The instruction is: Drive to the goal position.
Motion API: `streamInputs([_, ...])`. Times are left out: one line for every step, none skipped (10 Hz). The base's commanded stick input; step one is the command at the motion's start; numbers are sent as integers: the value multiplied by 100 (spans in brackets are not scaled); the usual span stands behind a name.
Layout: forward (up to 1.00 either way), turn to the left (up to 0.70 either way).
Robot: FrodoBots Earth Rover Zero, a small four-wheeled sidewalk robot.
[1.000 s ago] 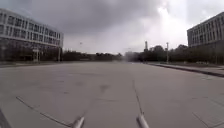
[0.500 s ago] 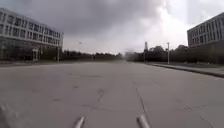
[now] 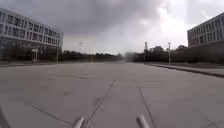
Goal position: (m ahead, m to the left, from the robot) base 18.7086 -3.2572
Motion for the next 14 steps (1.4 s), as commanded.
streamInputs([70, 0])
streamInputs([70, 0])
streamInputs([70, 0])
streamInputs([70, 0])
streamInputs([70, 0])
streamInputs([70, 0])
streamInputs([70, 0])
streamInputs([70, 0])
streamInputs([70, 0])
streamInputs([70, 0])
streamInputs([70, 0])
streamInputs([70, 0])
streamInputs([70, 0])
streamInputs([70, 0])
